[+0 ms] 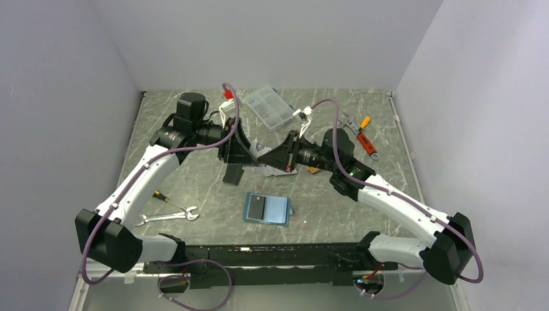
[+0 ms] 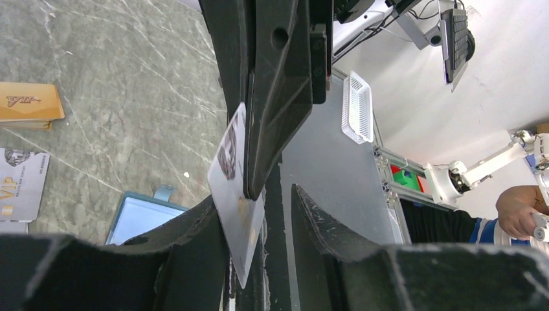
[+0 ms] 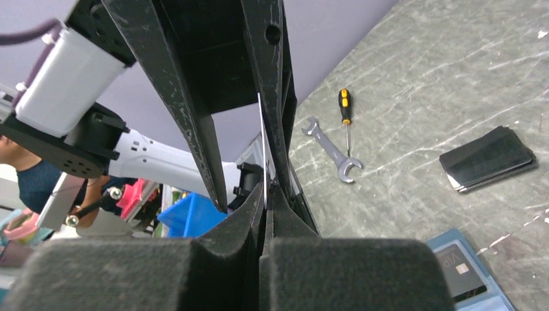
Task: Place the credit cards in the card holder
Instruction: Pick up the credit card from the center of the board, then insert the credit card into the card holder.
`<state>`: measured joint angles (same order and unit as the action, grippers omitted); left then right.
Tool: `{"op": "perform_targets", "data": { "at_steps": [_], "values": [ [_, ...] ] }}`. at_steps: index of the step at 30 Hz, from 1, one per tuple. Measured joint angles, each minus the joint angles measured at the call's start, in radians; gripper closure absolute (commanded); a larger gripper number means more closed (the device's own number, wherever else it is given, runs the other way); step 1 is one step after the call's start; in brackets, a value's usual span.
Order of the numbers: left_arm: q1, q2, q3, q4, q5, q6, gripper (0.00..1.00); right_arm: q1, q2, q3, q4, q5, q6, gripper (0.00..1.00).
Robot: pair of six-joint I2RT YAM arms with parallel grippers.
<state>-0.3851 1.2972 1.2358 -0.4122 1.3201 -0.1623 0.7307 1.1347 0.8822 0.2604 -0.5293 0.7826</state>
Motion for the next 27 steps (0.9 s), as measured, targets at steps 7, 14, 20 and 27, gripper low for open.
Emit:
{"op": "perform_targets", "data": {
  "at_steps": [7, 14, 20, 27],
  "values": [
    [0.009, -0.001, -0.006, -0.004, 0.0, 0.0, 0.52, 0.02, 0.004, 0.004, -0.074, -0.001, -0.044, 1.0],
    [0.028, -0.001, -0.011, -0.062, -0.015, 0.071, 0.45, 0.019, -0.094, -0.006, -0.237, 0.041, -0.088, 1.0],
    [0.032, 0.024, 0.01, -0.262, -0.112, 0.312, 0.51, 0.006, -0.127, -0.035, -0.391, 0.101, -0.099, 1.0],
    [-0.047, 0.053, -0.123, -0.321, -0.35, 0.539, 0.54, 0.003, -0.038, -0.142, -0.55, 0.129, -0.074, 1.0]
  ]
}}
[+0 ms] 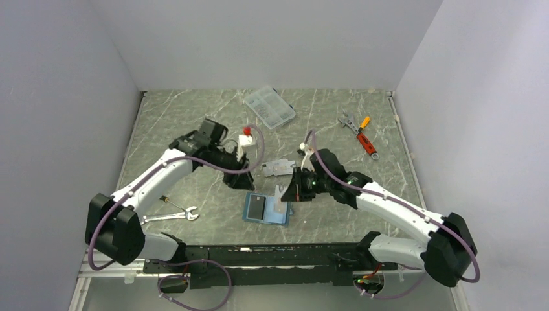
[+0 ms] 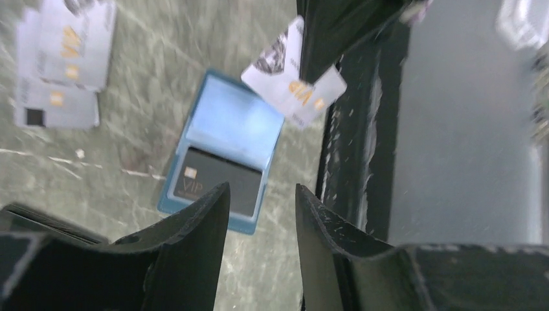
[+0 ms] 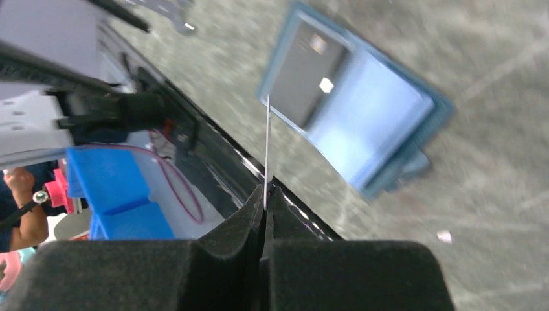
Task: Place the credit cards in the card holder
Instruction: Insert the credit card into the card holder.
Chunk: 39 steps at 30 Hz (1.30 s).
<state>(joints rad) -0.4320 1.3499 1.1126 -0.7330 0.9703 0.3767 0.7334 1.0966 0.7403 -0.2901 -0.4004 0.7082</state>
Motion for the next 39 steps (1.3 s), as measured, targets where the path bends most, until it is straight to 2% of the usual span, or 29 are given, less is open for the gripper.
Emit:
{"op": "perform_targets", "data": {
  "at_steps": [4, 10, 19, 28, 39],
  "values": [
    [-0.122, 0.029, -0.087, 0.003, -0.162, 0.079, 0.57, 0.0, 0.061, -0.06, -0.077, 0.0, 0.018, 1.0],
    [-0.283, 0.094, -0.128, 0.054, -0.37, 0.158, 0.61, 0.0, 0.096, -0.08, -0.115, 0.017, 0.031, 1.0],
    [-0.361, 0.189, -0.18, 0.145, -0.612, 0.212, 0.65, 0.0, 0.133, -0.118, -0.071, 0.074, 0.082, 1.0],
    [-0.403, 0.209, -0.219, 0.193, -0.727, 0.247, 0.66, -0.004, 0.152, -0.132, -0.035, 0.122, 0.108, 1.0],
    [-0.427, 0.213, -0.225, 0.212, -0.774, 0.262, 0.68, -0.033, 0.146, -0.192, 0.055, 0.108, 0.153, 1.0]
  ]
}}
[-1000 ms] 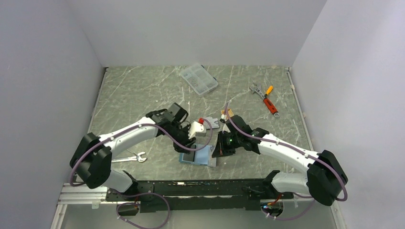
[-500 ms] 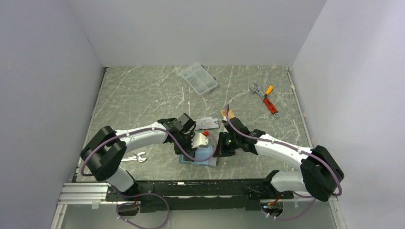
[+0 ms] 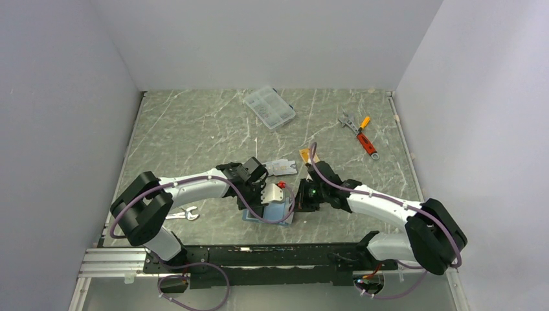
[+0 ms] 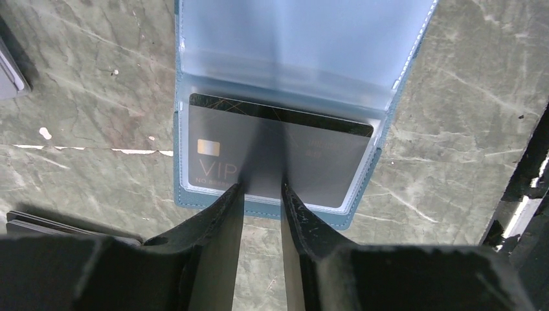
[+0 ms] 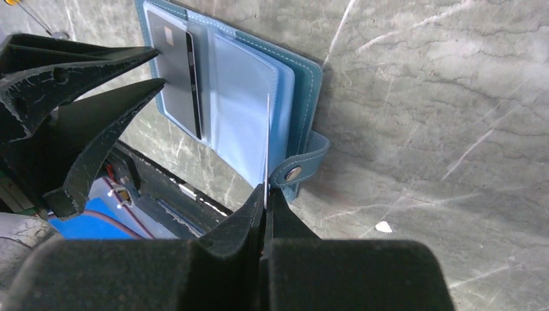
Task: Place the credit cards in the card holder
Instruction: Insert the credit card into the card holder.
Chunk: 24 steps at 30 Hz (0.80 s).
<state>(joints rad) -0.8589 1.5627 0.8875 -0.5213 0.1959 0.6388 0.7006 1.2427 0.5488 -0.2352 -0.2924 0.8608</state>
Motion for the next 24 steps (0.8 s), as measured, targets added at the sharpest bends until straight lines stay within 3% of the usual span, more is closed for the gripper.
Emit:
{"op": "perform_targets", "data": {
  "at_steps": [24],
  "values": [
    [-0.016, 0.0, 0.0, -0.003, -0.02, 0.005, 0.71, -0.047, -0.081, -0.032, 0.021, -0.031, -0.001, 1.0]
  ]
}}
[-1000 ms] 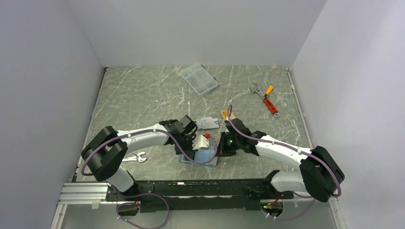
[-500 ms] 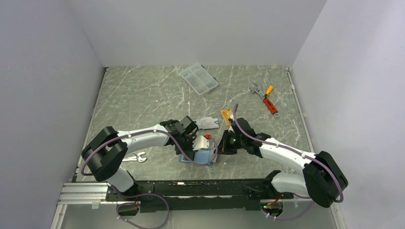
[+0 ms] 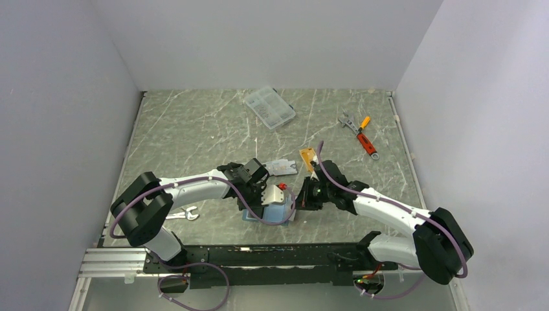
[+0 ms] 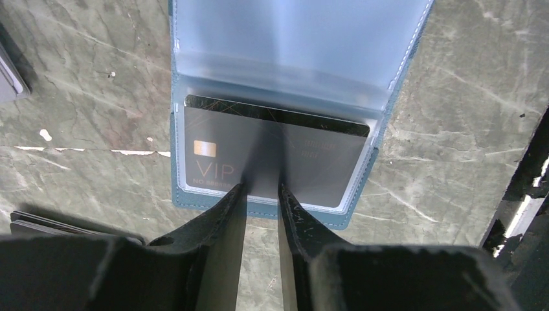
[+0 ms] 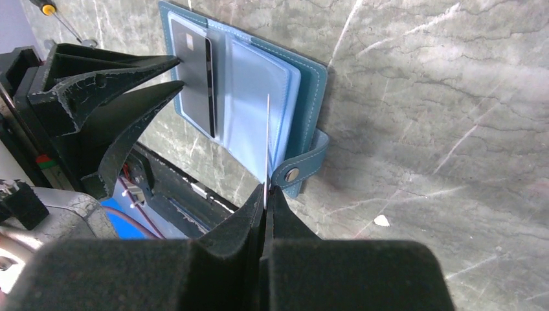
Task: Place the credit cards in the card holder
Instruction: Insert the credit card into the card holder.
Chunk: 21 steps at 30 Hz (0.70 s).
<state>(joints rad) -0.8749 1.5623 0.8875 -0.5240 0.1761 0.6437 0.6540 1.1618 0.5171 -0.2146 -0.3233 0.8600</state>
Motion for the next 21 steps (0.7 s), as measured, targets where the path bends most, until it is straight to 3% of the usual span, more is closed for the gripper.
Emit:
{"op": "perform_targets", "data": {
  "at_steps": [21],
  "values": [
    [-0.006, 0.0, 0.0, -0.004, -0.008, 0.0, 0.73, -0.01, 0.032, 0.005, 0.028, -0.008, -0.003, 1.0]
  ]
}}
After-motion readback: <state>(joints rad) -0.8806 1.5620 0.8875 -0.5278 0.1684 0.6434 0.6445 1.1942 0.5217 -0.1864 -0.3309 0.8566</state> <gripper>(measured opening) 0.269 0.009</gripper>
